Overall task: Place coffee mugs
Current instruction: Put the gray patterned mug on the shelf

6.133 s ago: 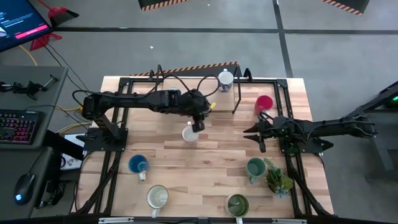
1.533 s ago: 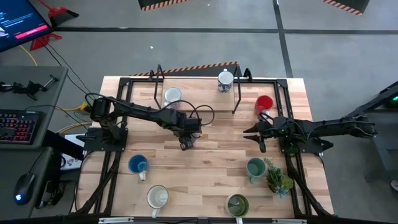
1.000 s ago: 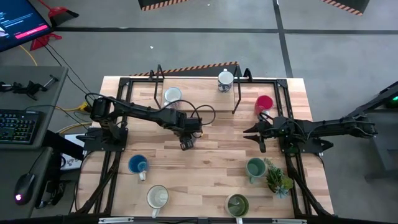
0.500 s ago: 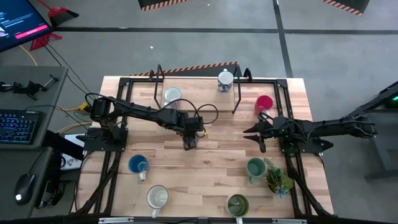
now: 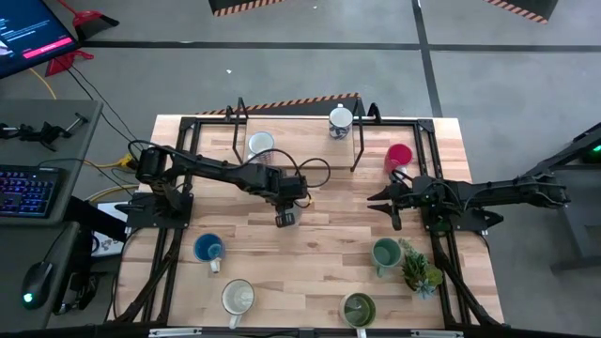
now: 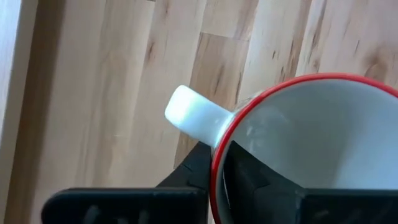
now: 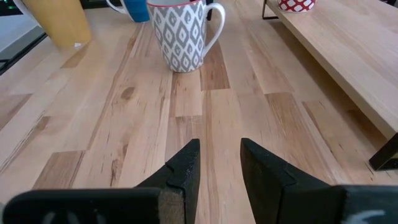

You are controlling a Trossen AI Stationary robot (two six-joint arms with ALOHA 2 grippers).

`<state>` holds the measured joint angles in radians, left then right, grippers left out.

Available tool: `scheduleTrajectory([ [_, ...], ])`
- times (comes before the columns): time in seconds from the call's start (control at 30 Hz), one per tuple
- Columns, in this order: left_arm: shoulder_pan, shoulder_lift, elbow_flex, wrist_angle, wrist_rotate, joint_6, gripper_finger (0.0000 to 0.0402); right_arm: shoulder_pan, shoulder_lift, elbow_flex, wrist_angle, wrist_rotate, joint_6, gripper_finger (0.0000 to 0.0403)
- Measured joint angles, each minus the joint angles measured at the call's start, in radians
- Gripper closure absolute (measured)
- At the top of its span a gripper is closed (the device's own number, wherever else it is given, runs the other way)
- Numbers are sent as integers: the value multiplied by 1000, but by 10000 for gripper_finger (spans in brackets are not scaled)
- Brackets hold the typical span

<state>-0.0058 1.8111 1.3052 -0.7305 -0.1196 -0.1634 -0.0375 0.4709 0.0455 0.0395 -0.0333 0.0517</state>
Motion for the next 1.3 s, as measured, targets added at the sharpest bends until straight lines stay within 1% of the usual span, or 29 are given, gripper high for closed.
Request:
scheduleTrajectory([
  [0.23, 8, 1, 9, 13, -14, 16, 390, 0, 0, 0, 0, 33, 0, 307],
  [0.37, 15, 3, 104, -57, -33, 77, 392, 0, 0, 0, 0, 34, 9, 307],
  [0.43, 24, 2, 158, -89, -59, 111, 392, 0, 0, 0, 0, 34, 19, 307],
  [0.53, 55, 2, 241, -167, -82, 179, 392, 0, 0, 0, 1, 34, 19, 307],
  [0.7, 162, 2, 343, -197, -78, 267, 392, 0, 0, 0, 1, 34, 19, 307],
  [0.9, 334, 0, 421, -200, -40, 357, 392, 0, 0, 0, 2, 34, 27, 307],
  [1.0, 423, 2, 456, -208, -12, 386, 392, 0, 0, 0, 2, 34, 27, 307],
  [1.3, 637, 1, 566, -209, -17, 439, 392, 0, 0, 0, 2, 34, 27, 307],
])
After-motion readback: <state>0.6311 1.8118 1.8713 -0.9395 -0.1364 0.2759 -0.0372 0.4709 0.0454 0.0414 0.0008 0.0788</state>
